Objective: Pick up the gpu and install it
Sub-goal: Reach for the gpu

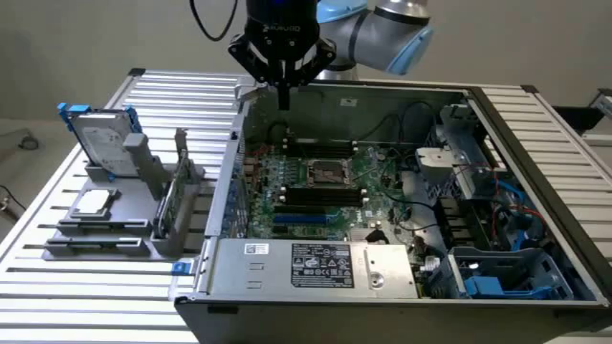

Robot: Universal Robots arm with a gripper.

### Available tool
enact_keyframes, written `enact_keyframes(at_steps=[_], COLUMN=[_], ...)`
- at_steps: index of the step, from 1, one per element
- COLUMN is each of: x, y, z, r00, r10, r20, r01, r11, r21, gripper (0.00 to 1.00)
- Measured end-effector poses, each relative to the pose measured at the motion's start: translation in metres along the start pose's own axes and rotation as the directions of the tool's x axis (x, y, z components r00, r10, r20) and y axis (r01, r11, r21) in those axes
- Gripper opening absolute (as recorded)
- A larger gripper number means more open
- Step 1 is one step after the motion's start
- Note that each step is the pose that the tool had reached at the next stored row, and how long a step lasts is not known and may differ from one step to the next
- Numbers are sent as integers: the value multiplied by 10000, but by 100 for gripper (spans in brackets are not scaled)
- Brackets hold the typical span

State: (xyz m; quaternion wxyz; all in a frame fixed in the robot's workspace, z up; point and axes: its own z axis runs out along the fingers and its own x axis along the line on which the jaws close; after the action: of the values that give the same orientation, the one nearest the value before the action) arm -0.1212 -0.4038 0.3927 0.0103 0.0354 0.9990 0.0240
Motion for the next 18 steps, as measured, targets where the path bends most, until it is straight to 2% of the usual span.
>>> enact_keyframes(at_steps=[14,18], x=[6,131], y=[-1,-10], z=[2,-2], r00=[10000,10000], r10=[-3,-1], r20=[4,1], r01=[3,1], r11=[10000,10000], r21=[-2,-1], gripper=[11,11])
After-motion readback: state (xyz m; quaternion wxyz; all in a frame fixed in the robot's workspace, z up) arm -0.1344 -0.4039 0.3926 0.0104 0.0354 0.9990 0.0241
